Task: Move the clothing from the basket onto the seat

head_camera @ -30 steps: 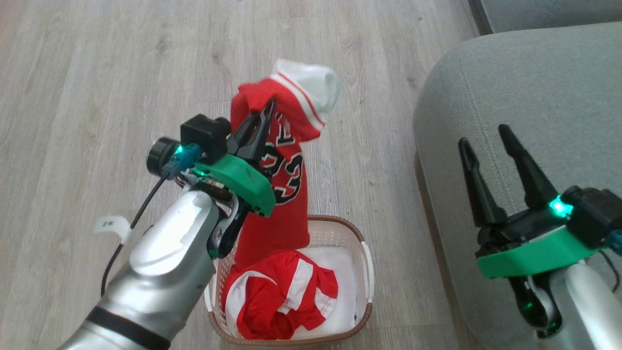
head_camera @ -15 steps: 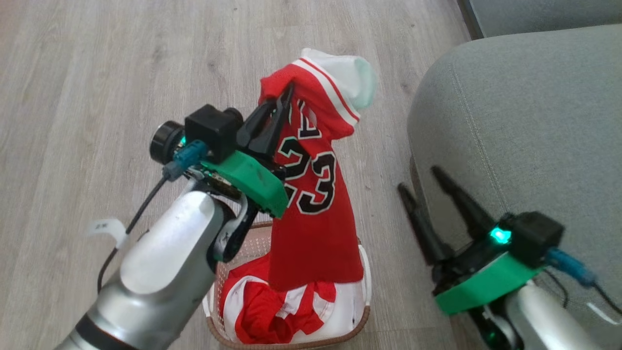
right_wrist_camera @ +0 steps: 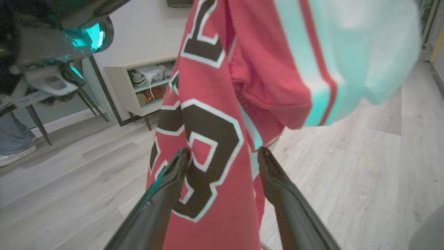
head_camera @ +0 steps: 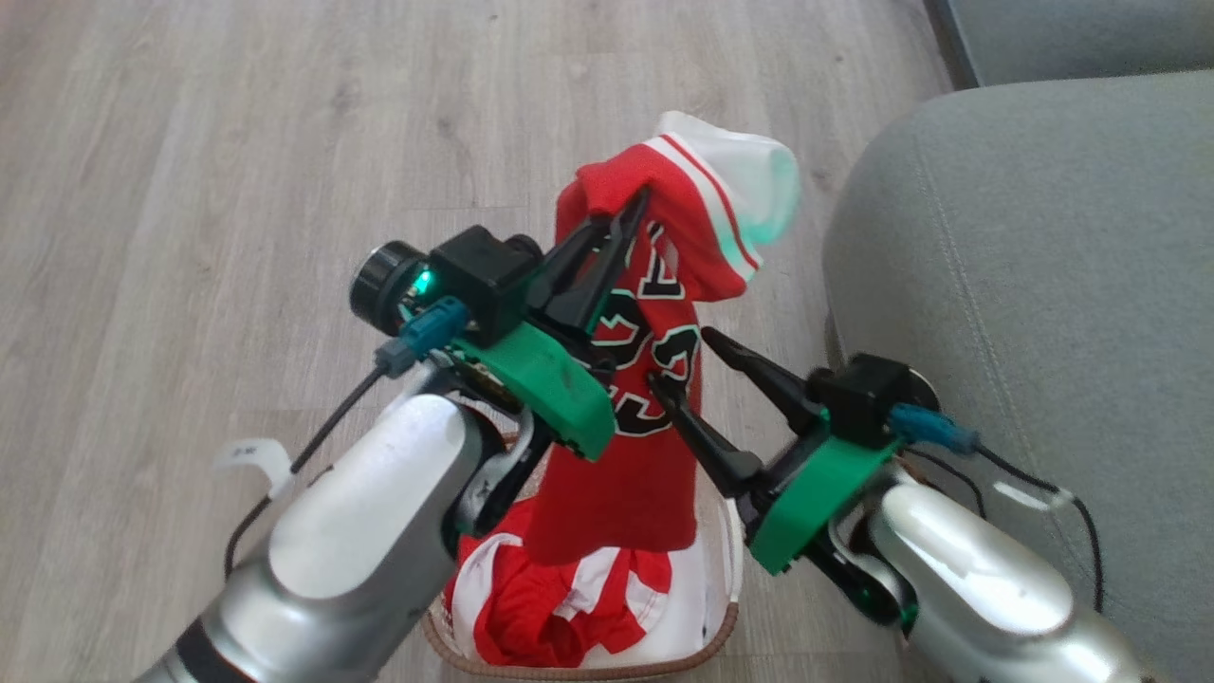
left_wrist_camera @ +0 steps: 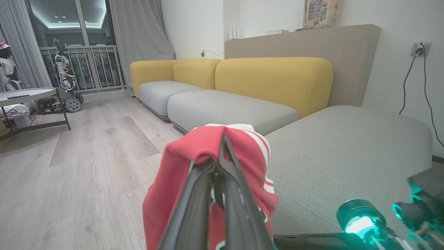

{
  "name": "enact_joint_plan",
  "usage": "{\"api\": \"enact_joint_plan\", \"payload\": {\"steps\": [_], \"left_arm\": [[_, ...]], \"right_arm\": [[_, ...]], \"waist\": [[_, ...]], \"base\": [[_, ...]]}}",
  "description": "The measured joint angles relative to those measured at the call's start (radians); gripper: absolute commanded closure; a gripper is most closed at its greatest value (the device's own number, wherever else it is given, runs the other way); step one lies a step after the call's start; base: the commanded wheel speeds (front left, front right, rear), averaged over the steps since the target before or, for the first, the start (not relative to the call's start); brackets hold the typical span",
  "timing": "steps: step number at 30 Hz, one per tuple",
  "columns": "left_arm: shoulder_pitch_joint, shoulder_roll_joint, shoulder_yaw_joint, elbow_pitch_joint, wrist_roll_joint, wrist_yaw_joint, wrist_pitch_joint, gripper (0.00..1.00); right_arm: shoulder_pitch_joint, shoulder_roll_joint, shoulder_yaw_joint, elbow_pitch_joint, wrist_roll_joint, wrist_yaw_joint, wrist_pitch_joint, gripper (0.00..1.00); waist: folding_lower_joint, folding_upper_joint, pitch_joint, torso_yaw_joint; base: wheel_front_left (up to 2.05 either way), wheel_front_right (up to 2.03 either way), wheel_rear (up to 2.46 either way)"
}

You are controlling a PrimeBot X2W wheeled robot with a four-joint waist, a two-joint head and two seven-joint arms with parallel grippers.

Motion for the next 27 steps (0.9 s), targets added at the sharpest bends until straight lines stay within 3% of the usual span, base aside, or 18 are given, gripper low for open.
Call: {"api": "enact_joint_plan", "payload": {"steps": [7,20,21,22,23,27], "left_arm": [[0.0,-0.02,-0.025,-0.016,-0.004,-0.006,0.009,1.0],[0.0,-0.044,-0.052,-0.044,-0.02,-0.009,0.023,1.0],[0.0,-0.044,-0.052,-0.045,-0.02,-0.009,0.025,1.0],[0.0,-0.044,-0.052,-0.045,-0.021,-0.009,0.025,1.0],[0.0,-0.043,-0.052,-0.045,-0.021,-0.008,0.025,1.0],[0.001,-0.041,-0.049,-0.045,-0.031,0.0,0.025,1.0]], "right_arm": [[-0.073,0.02,0.124,0.123,0.106,0.0,0.0,0.0],[-0.094,0.064,0.151,0.208,0.173,0.0,0.0,0.0],[-0.094,0.065,0.148,0.207,0.173,0.0,0.0,0.27],[-0.094,0.065,0.143,0.205,0.173,0.0,0.0,0.81],[-0.093,0.064,0.138,0.202,0.173,0.0,0.0,1.0],[-0.092,0.061,0.11,0.173,0.167,0.0,0.0,1.0]], "waist": [[0.0,0.0,-0.003,0.037],[0.0,0.0,0.005,0.077],[0.0,0.0,0.006,0.078],[0.0,0.0,0.007,0.078],[0.0,0.0,0.008,0.078],[0.0,0.0,0.014,0.073]], "base": [[0.0,0.0,0.0],[0.0,0.0,0.0],[0.0,0.0,0.0],[0.0,0.0,0.0],[0.0,0.0,0.0],[0.0,0.0,0.0]]}}
